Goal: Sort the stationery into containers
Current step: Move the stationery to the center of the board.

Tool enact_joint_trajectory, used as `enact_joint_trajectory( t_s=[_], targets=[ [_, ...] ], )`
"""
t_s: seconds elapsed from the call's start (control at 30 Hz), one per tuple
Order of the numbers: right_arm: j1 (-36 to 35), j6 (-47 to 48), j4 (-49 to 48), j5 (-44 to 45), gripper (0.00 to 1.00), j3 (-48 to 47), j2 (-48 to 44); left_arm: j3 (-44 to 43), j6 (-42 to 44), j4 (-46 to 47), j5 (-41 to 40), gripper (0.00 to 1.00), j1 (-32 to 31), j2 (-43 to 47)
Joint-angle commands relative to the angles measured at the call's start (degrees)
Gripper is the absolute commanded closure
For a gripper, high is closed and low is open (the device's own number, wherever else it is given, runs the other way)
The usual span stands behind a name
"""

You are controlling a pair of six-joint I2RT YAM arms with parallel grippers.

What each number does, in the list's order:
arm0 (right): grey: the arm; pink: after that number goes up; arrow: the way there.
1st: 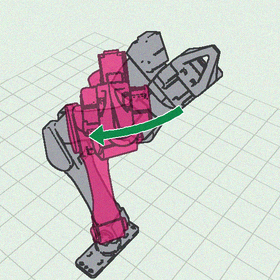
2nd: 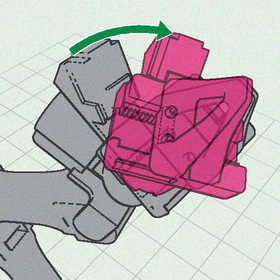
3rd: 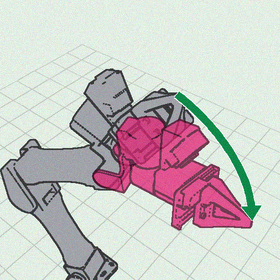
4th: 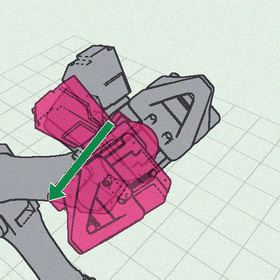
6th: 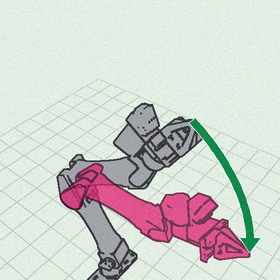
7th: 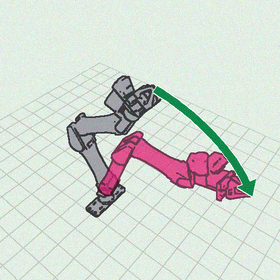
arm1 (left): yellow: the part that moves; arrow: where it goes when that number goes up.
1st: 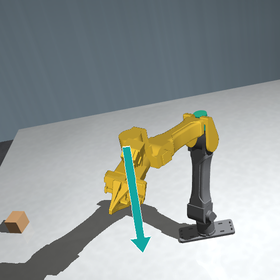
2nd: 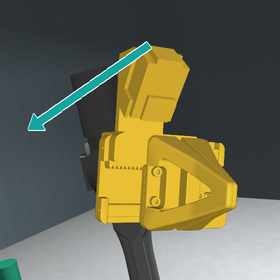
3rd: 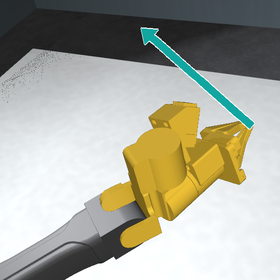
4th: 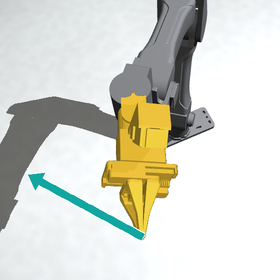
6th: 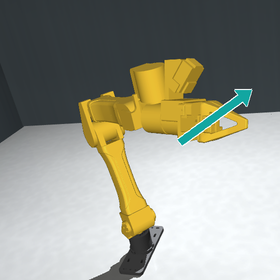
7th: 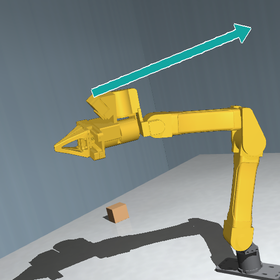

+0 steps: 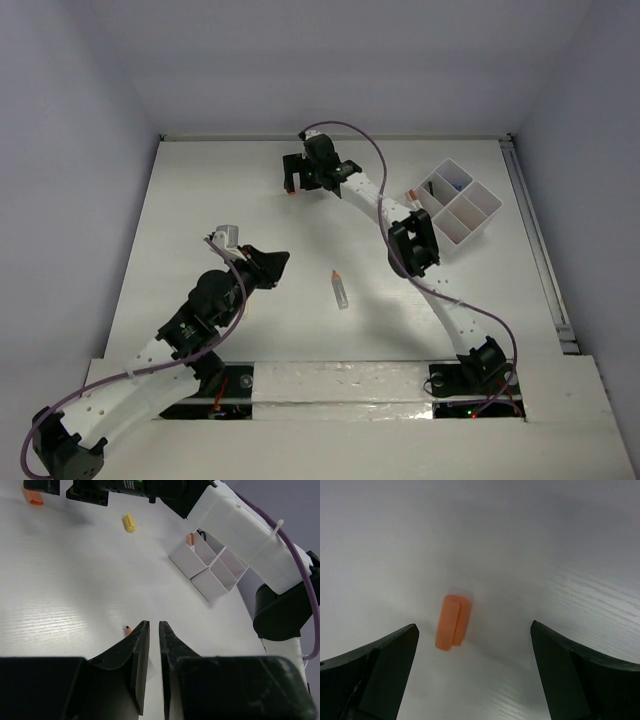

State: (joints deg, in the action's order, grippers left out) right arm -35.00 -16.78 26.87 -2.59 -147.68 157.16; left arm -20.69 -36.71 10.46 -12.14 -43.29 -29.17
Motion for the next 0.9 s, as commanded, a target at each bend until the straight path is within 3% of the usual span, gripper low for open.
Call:
enact_joint_trajectory(
  t_s=[0.0, 0.13, 0.2, 0.23, 0.33, 0.5, 0.7, 0.87],
  targets=[
    [-2.51, 2.62, -0.76, 4.43, 0.00, -5.51, 1.66, -1.99, -0.56, 0.18, -0.60, 0.89, 0.22, 1.04],
    [-4.01, 4.38, -0.95, 7.95, 0.03, -5.60, 1.57, -2.34, -0.82, -0.70, -0.87, 0.89, 0.22, 0.87],
    [-4.55, 4.56, -0.51, 8.74, 0.11, -5.26, 1.39, -1.90, -1.35, -0.79, -0.95, 0.89, 0.22, 1.83],
    [-4.55, 4.38, -0.16, 8.92, 0.26, -4.99, 1.13, -1.64, -1.52, -0.79, -1.13, 0.89, 0.22, 2.18],
    [-4.55, 4.56, -2.33, 8.40, 0.35, -2.37, -0.80, -2.42, -1.44, -2.19, -2.62, 0.87, 0.22, 2.01],
    [-3.76, 4.03, -9.99, 7.34, 0.34, 9.50, -8.18, -8.22, 1.37, -3.69, -6.31, 0.84, 0.22, -5.45],
    [-1.47, 2.71, -12.37, -0.39, 0.22, 11.53, -16.00, -15.34, 4.36, -0.27, -7.55, 0.71, 0.75, -17.23],
    [0.90, 1.66, -16.76, -4.09, 0.21, 24.17, -25.84, -17.98, 3.66, 3.51, -7.37, 0.62, 6.71, -22.59]
  ],
)
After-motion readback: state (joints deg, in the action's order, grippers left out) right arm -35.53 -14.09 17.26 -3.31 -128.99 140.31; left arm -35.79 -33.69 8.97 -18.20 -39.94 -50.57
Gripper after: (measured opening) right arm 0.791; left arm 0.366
